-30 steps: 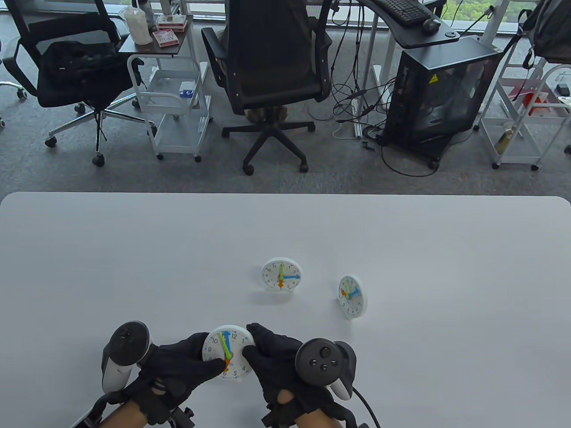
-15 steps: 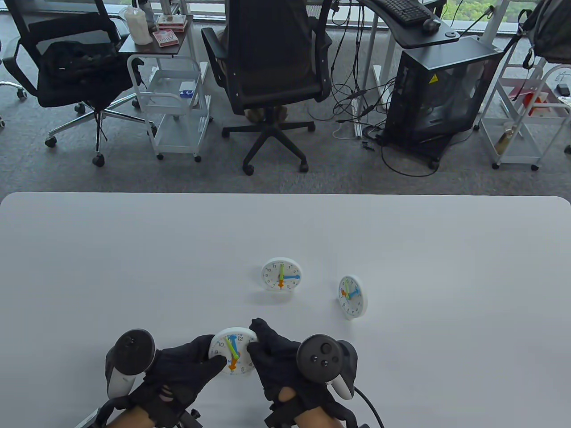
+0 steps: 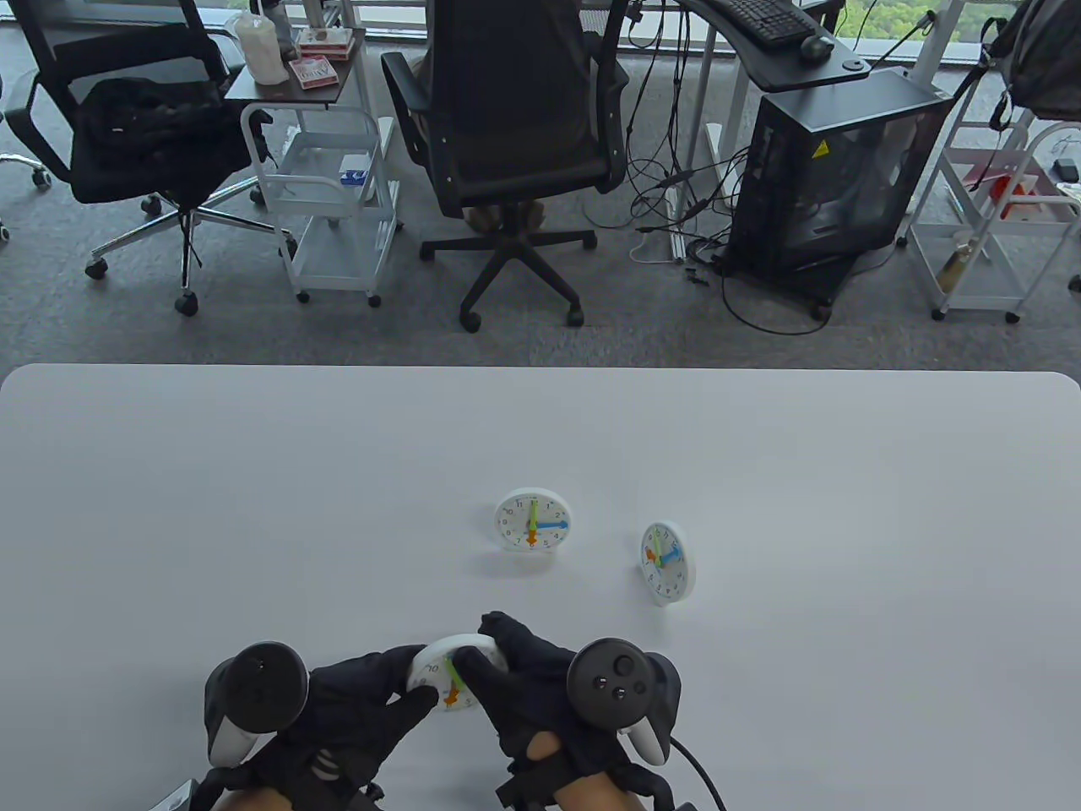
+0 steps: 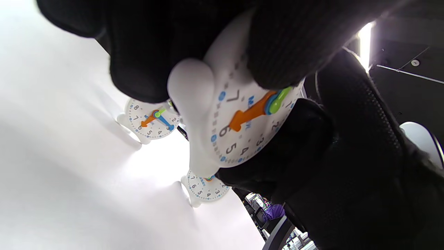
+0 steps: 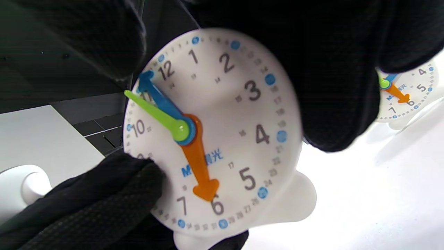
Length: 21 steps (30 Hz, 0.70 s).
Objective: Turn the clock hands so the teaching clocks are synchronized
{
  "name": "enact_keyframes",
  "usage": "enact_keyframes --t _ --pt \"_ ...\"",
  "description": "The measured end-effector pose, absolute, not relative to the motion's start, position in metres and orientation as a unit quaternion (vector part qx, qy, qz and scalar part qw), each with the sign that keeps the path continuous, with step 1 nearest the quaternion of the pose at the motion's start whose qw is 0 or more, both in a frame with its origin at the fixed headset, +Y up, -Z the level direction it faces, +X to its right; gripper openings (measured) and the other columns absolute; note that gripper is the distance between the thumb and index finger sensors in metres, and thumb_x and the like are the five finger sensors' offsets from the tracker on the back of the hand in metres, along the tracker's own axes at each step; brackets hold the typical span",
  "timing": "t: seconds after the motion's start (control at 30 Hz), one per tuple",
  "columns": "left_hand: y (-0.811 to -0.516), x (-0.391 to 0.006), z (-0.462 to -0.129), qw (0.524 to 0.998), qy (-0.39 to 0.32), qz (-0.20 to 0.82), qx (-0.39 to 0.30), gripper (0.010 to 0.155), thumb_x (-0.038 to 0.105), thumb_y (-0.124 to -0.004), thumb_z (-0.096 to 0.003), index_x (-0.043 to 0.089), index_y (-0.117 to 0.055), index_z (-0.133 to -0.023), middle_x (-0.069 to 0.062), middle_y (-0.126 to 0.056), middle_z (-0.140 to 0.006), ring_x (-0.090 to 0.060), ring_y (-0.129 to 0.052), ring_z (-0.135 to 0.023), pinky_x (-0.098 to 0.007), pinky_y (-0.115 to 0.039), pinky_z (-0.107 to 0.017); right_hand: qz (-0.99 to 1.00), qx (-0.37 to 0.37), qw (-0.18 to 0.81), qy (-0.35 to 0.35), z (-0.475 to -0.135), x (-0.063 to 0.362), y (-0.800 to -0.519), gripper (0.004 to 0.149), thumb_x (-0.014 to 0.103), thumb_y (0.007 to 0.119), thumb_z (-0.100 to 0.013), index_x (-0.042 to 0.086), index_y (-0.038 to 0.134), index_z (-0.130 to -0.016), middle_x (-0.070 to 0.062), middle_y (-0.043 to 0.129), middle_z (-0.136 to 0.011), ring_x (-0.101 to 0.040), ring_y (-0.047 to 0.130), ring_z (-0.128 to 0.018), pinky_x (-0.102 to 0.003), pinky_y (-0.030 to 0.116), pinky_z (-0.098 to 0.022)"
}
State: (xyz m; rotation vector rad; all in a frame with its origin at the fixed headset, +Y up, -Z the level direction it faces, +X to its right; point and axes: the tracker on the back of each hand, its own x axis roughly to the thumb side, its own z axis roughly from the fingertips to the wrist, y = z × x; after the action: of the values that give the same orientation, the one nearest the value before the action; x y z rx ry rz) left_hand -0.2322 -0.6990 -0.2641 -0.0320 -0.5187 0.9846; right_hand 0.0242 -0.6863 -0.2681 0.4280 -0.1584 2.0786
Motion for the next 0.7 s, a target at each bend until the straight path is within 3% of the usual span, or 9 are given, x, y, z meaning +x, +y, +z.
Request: enact_keyframes --t 0.7 --pt "-0.6979 -0.2306 -0.2624 0.849 -0.247 0.466 -0.016 0.05 0.041 -0.092 -0.0473 0.016 -0.085 -0.089 -0.01 -0.107 -0.073 -0.043 -0.102 -0.066 -0.069 -0.068 -0.056 0.854 0.17 0.489 -0.057 -0.2682 0.0253 -0.6845 0.072 0.057 0.075 -0.052 -0.007 0.084 -0.084 -0.021 0.097 -0.067 -0.043 0.107 -0.042 -0.065 0.076 -0.041"
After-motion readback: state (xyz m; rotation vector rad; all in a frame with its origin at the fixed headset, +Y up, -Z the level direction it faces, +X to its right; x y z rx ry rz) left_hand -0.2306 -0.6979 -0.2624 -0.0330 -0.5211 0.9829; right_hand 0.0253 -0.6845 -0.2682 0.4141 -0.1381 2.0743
